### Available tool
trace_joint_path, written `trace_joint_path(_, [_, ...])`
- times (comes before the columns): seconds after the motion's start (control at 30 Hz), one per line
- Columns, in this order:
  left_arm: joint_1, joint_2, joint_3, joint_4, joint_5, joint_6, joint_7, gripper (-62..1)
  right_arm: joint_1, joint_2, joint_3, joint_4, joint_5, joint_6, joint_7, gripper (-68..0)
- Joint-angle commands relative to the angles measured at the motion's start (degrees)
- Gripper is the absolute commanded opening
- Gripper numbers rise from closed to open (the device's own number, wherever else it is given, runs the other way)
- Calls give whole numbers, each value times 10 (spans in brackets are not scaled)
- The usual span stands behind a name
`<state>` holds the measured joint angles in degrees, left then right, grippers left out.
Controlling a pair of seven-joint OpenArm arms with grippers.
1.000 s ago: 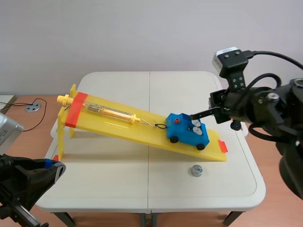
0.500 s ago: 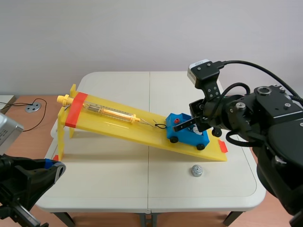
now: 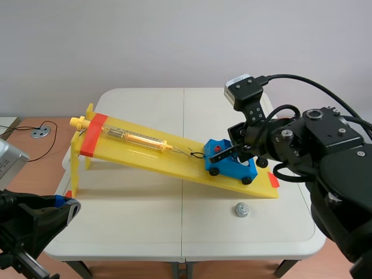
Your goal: Place the four metal weights on the blue cart on the ramp.
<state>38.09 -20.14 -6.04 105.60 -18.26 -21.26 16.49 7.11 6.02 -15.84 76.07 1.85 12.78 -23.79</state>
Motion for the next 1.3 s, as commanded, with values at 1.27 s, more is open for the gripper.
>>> trace_joint_path(1.27, [-11, 8, -7, 38, -30, -14, -44, -573, -190, 194, 203, 364, 234, 58, -37, -439])
